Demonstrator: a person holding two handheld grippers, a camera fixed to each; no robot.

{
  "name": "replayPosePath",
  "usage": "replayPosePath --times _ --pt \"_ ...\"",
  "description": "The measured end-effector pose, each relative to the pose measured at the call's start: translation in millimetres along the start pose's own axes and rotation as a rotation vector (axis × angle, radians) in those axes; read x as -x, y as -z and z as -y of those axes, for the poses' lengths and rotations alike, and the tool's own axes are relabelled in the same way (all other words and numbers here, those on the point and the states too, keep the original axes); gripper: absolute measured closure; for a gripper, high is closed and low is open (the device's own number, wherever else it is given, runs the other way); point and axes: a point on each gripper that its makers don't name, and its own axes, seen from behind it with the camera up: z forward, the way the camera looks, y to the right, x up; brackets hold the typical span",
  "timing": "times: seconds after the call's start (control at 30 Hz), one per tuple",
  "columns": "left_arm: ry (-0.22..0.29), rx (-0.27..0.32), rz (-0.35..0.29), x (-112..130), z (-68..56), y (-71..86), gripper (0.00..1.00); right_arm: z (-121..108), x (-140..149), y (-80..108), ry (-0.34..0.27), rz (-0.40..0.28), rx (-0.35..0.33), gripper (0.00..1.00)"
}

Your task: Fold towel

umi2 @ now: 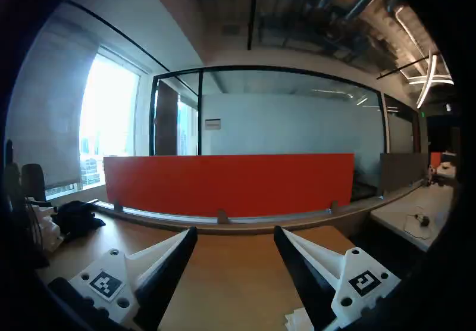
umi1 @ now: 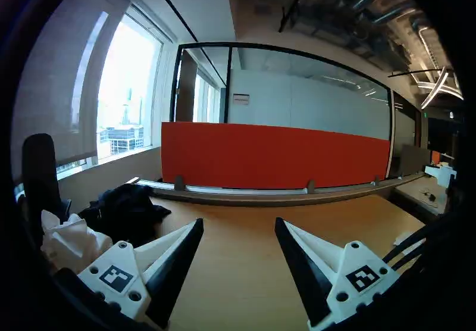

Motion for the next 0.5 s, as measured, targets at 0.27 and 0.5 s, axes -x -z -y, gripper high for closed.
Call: replayPosePath --times 0.27,0.5 --pt "-0.015 -0.029 -0.012 -2.3 13.1 3.9 0.11 5.1 -3.8 0.1 -0.007 0.007 0.007 0.01" --pt "-0.056 -0.052 -0.008 4.0 22.5 3.8 0.11 9.1 -1.3 3.4 -0.048 0.015 0.009 0.01"
